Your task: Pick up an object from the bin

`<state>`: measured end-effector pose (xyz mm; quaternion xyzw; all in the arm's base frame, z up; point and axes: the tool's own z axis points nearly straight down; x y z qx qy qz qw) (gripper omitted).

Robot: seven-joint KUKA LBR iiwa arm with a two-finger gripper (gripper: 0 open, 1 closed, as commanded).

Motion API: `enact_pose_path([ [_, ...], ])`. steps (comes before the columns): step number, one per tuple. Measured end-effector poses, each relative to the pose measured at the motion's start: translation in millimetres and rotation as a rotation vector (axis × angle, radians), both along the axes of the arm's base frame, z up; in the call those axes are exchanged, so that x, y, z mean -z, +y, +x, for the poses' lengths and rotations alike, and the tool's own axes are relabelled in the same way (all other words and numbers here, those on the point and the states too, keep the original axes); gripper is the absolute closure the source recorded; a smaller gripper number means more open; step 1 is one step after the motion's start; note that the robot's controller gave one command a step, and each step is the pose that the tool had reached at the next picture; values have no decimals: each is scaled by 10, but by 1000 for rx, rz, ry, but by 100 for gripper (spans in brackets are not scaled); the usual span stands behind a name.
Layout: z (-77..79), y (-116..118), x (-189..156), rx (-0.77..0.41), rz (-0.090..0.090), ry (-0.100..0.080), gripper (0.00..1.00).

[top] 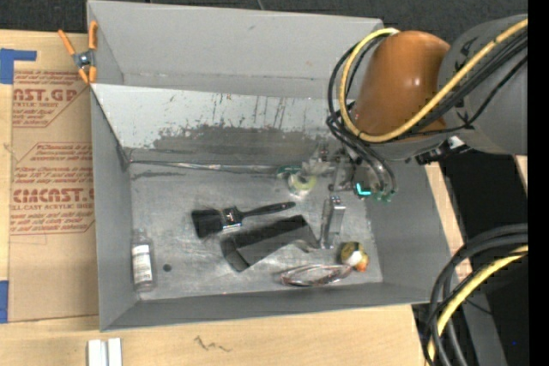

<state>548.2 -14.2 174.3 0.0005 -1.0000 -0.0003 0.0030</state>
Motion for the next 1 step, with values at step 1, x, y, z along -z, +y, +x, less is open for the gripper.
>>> enact_pose_path([
  [1,18,-1,-36,-1,-1,-7,0],
])
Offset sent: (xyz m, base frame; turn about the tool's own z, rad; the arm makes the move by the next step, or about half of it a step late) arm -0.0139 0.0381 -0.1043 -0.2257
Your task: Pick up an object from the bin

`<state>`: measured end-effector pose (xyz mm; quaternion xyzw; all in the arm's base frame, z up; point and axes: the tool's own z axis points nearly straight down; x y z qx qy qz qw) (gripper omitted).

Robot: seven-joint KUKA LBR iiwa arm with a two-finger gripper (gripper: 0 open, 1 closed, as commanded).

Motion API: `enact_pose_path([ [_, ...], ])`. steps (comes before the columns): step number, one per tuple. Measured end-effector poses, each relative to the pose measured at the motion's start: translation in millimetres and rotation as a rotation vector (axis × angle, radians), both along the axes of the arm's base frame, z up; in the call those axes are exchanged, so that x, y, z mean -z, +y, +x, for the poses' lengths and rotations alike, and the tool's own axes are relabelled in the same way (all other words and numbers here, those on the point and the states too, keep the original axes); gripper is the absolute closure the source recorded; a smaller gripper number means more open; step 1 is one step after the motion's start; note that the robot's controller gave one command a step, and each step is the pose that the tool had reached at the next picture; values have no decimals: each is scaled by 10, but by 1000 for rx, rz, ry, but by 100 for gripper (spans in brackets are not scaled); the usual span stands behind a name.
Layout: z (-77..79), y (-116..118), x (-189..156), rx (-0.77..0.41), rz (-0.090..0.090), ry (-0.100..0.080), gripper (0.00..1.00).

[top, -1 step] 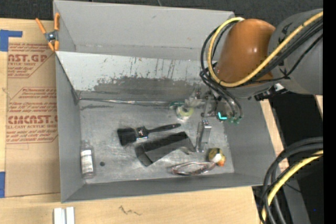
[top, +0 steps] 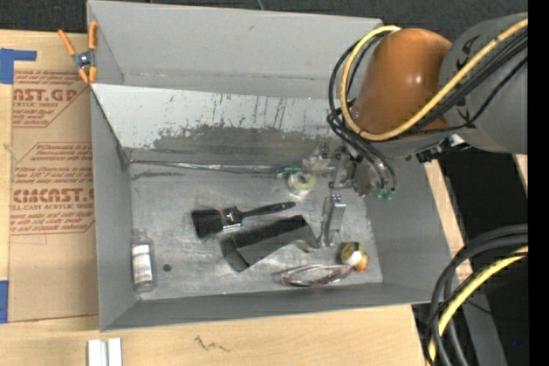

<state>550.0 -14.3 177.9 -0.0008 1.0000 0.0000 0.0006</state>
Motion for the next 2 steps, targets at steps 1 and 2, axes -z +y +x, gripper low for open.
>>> enact_pose_path([
  [1,-70,185,526,-111,0,-3,0],
  [2,-99,264,722,-147,1,4,0],
])
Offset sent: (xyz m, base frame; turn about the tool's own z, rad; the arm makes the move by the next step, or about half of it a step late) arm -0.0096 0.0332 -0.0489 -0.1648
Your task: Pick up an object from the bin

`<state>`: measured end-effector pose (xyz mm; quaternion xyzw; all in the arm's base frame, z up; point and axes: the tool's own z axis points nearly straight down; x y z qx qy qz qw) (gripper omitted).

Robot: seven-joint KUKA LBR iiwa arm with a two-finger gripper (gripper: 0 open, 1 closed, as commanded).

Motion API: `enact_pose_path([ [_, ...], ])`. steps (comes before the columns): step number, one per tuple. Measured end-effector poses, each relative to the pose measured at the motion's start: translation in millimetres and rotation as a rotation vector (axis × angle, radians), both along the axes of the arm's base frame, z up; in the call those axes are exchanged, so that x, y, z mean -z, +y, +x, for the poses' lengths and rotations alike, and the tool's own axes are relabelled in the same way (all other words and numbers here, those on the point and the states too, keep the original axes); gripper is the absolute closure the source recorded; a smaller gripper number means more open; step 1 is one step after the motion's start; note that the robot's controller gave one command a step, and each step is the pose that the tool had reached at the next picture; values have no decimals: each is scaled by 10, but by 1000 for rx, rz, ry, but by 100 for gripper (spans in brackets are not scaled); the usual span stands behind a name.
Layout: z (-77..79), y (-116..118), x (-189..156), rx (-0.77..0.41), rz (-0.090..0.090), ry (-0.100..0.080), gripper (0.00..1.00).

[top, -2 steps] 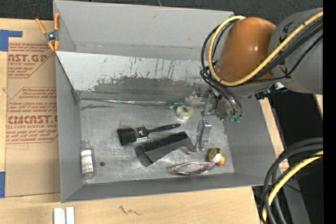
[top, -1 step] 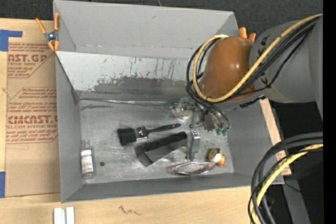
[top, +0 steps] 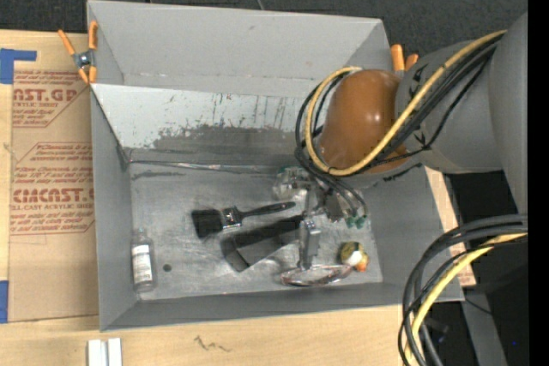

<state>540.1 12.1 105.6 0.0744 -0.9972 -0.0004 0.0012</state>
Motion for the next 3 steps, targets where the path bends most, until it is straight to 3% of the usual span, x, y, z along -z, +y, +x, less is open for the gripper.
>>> enact_pose_path([
  [1,-58,40,-253,32,1,-5,0],
  [2,-75,92,299,31,1,-9,0],
  [3,-45,126,352,81,2,-33,100],
])
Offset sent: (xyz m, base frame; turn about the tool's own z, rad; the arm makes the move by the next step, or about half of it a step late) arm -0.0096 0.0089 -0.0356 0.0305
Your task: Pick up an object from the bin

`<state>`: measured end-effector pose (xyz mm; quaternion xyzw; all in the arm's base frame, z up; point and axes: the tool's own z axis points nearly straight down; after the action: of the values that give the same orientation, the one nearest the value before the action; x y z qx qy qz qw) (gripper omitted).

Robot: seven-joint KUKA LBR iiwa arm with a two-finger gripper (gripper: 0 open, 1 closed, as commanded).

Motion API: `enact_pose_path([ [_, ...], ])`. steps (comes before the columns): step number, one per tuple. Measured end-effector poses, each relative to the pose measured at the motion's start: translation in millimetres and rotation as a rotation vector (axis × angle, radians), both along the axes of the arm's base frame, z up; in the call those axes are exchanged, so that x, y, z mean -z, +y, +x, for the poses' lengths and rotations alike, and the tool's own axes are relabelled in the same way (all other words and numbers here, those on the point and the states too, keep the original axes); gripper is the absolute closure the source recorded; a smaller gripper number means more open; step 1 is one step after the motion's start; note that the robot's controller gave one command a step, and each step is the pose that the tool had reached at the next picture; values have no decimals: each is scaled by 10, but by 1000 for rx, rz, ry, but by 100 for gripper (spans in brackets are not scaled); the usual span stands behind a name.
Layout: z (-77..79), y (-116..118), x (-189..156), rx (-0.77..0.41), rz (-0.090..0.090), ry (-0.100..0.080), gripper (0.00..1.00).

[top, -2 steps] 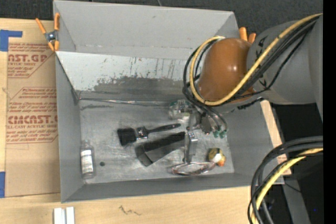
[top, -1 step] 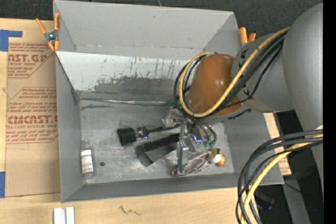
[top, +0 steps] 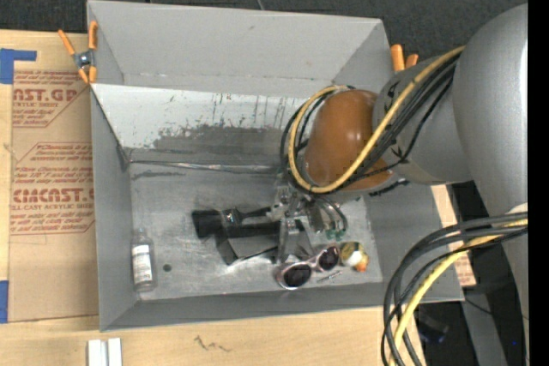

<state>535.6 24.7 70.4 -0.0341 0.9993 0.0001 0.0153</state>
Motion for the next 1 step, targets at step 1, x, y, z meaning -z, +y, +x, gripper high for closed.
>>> enact_pose_path([
  [1,-24,8,-2,6,0,7,100],
])
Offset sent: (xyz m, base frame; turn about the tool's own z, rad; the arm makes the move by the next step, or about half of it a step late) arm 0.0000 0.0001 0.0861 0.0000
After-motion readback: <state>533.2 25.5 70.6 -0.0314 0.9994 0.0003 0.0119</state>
